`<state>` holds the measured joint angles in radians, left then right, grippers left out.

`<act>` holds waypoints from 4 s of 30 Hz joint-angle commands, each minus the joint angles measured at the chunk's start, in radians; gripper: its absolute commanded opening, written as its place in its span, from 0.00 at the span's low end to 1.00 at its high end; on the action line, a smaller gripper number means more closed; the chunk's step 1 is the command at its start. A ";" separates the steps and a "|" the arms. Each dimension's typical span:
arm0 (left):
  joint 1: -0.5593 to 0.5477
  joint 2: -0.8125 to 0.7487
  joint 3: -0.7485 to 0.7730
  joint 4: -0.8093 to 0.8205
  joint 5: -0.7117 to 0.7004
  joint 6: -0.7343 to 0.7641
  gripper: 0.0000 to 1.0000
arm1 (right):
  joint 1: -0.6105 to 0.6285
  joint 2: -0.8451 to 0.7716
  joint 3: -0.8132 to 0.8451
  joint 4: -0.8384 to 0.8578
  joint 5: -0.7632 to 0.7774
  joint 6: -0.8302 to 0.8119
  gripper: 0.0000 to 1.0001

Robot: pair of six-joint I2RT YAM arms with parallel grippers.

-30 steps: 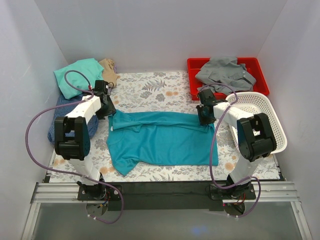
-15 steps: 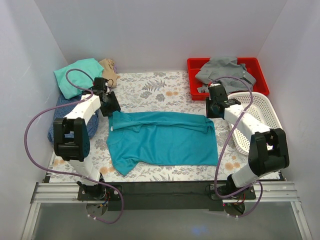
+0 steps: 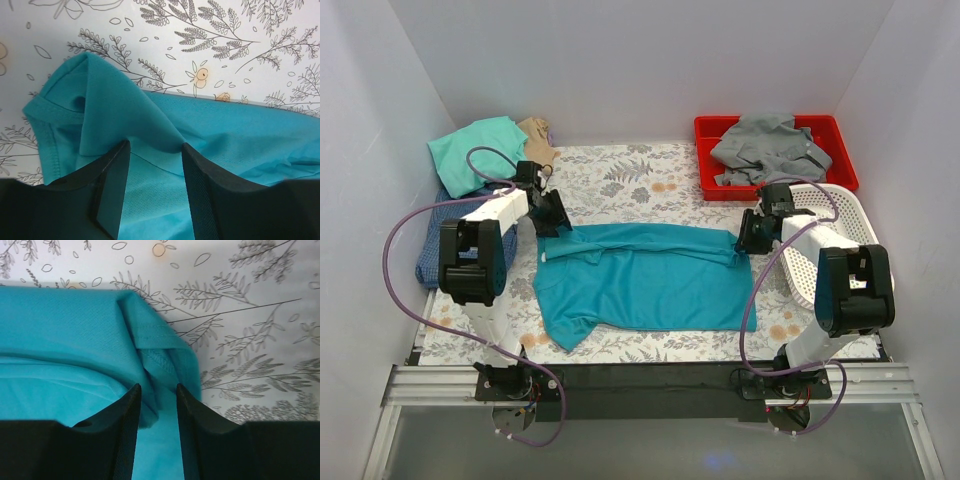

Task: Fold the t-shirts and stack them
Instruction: Fold the tshirt

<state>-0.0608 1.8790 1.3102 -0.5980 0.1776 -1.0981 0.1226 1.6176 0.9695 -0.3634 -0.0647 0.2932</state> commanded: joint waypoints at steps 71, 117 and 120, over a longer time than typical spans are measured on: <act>0.012 0.032 -0.088 -0.032 -0.210 0.035 0.42 | -0.020 -0.048 -0.227 0.458 -0.235 0.161 0.01; 0.036 0.020 -0.086 -0.009 -0.130 0.087 0.41 | -0.028 -0.108 -0.124 0.182 -0.408 0.076 0.32; 0.038 0.019 -0.088 -0.009 -0.124 0.089 0.41 | -0.028 -0.114 -0.156 0.184 -0.402 0.086 0.33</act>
<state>-0.0315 1.8931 1.2602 -0.5728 0.0658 -1.0283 0.0982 1.5417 0.8341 -0.1864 -0.4526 0.3454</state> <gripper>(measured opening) 0.412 0.320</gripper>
